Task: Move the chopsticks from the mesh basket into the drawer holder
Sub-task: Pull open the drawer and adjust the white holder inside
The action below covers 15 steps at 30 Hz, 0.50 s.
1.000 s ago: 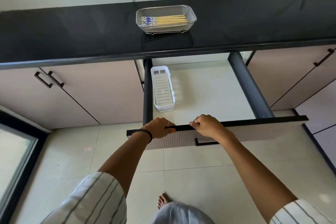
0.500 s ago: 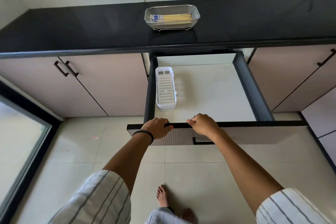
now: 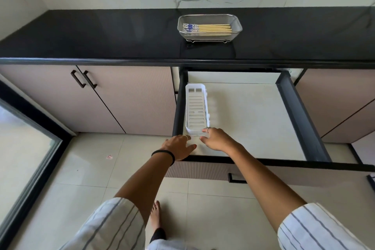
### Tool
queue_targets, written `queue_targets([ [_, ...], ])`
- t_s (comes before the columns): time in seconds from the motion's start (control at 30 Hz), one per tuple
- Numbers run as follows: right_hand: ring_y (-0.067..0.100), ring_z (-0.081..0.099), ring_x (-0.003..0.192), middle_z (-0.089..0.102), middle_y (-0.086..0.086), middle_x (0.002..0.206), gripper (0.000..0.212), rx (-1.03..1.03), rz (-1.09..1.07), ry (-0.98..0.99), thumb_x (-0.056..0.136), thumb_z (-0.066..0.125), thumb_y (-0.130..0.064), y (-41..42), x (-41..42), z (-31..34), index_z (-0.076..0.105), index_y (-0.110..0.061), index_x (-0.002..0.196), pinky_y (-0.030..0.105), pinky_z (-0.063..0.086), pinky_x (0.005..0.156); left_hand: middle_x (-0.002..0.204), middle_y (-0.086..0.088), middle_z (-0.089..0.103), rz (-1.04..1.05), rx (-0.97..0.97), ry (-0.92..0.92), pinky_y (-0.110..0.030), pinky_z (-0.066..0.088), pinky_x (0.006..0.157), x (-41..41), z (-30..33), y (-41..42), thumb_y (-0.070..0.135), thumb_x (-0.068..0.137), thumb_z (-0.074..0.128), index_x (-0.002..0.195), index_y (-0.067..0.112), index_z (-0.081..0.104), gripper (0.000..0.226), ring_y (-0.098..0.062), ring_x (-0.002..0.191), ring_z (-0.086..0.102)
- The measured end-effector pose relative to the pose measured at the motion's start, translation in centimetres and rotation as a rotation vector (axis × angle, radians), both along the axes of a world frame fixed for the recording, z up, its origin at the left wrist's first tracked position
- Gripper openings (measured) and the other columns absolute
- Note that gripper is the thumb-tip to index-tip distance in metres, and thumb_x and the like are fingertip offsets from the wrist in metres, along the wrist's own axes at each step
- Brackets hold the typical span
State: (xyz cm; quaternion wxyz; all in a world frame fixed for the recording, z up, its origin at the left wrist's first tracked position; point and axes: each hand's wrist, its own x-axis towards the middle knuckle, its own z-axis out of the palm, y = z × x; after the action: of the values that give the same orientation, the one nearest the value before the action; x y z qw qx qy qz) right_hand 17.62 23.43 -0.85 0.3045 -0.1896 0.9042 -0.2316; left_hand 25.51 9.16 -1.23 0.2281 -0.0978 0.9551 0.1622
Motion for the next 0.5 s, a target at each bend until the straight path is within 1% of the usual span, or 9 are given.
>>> queue_targets([
  [0.07,0.028,0.041,0.136,0.040,0.012,0.149,0.055,-0.040,-0.017,0.014,0.095,0.048,-0.033,-2.5,-0.8,-0.4,0.036,-0.012,0.144,0.033,0.035,0.110,0.163,-0.003,0.019,-0.025,-0.048,0.016,-0.042,0.022,0.118,-0.9,-0.5,-1.7,0.046,0.100,0.045,0.154,0.015,0.022,0.066,-0.024,0.148,0.022],
  [0.13,0.029,0.040,0.136,0.039,0.014,0.149,0.056,-0.042,-0.055,-0.004,0.095,0.047,-0.033,-5.0,-2.0,-1.1,0.033,-0.011,0.145,0.034,0.035,0.110,0.165,-0.002,0.001,-0.069,-0.084,-0.001,-0.044,0.012,0.120,-2.2,-1.1,-3.5,0.044,0.100,0.047,0.157,0.016,0.011,0.073,-0.022,0.152,0.005],
  [0.17,0.030,0.040,0.135,0.039,0.015,0.149,0.057,-0.032,-0.079,-0.021,0.095,0.046,-0.033,-6.2,-2.6,-1.6,0.032,-0.011,0.145,0.035,0.036,0.110,0.165,-0.002,-0.004,-0.094,-0.088,-0.002,-0.044,0.008,0.121,-2.7,-1.3,-4.3,0.043,0.100,0.047,0.157,0.017,0.007,0.075,-0.022,0.152,0.000],
  [0.23,0.032,0.043,0.132,0.044,0.018,0.144,0.054,0.000,-0.113,-0.044,0.095,0.046,-0.034,-8.1,-3.4,-2.6,0.036,-0.007,0.141,0.038,0.039,0.107,0.164,-0.001,-0.010,-0.146,-0.095,0.003,-0.044,0.004,0.122,-3.7,-1.9,-5.8,0.041,0.100,0.048,0.157,0.018,0.002,0.076,-0.021,0.152,-0.004],
  [0.27,0.033,0.048,0.127,0.049,0.019,0.139,0.051,0.019,-0.132,-0.053,0.095,0.047,-0.034,-9.1,-3.8,-3.2,0.041,-0.006,0.137,0.037,0.043,0.102,0.164,-0.001,-0.011,-0.168,-0.087,0.000,-0.044,0.004,0.122,-4.0,-2.2,-6.6,0.040,0.100,0.048,0.157,0.018,0.001,0.077,-0.021,0.152,-0.005],
  [0.3,0.033,0.053,0.120,0.054,0.019,0.132,0.046,0.040,-0.151,-0.055,0.094,0.048,-0.034,-10.0,-4.1,-3.8,0.046,-0.005,0.129,0.034,0.045,0.094,0.164,-0.001,-0.012,-0.189,-0.083,-0.003,-0.044,0.003,0.122,-4.3,-2.6,-7.4,0.039,0.100,0.048,0.157,0.018,0.000,0.078,-0.021,0.152,-0.005],
  [0.37,0.032,0.059,0.105,0.061,0.018,0.116,0.036,0.089,-0.177,-0.045,0.093,0.052,-0.032,-11.3,-4.5,-4.7,0.053,-0.004,0.115,0.030,0.045,0.079,0.164,-0.001,-0.014,-0.223,-0.065,-0.020,-0.043,0.003,0.122,-4.7,-3.1,-8.7,0.039,0.100,0.048,0.157,0.018,-0.002,0.078,-0.021,0.151,-0.007],
  [0.43,0.031,0.062,0.097,0.064,0.016,0.107,0.026,0.134,-0.200,-0.010,0.091,0.055,-0.024,-12.6,-4.7,-5.3,0.056,-0.004,0.107,0.032,0.048,0.076,0.163,-0.002,-0.015,-0.259,-0.050,-0.027,-0.043,0.003,0.122,-5.3,-3.5,-10.4,0.040,0.101,0.047,0.157,0.018,-0.004,0.079,-0.021,0.151,-0.007],
  [0.5,0.030,0.063,0.092,0.066,0.016,0.102,0.019,0.140,-0.244,0.027,0.088,0.054,-0.009,-13.5,-4.5,-5.7,0.057,-0.004,0.106,0.032,0.051,0.075,0.163,-0.002,-0.015,-0.291,-0.046,-0.036,-0.043,0.004,0.122,-5.6,-3.7,-12.0,0.041,0.101,0.046,0.156,0.017,-0.004,0.078,-0.022,0.151,-0.006],
])
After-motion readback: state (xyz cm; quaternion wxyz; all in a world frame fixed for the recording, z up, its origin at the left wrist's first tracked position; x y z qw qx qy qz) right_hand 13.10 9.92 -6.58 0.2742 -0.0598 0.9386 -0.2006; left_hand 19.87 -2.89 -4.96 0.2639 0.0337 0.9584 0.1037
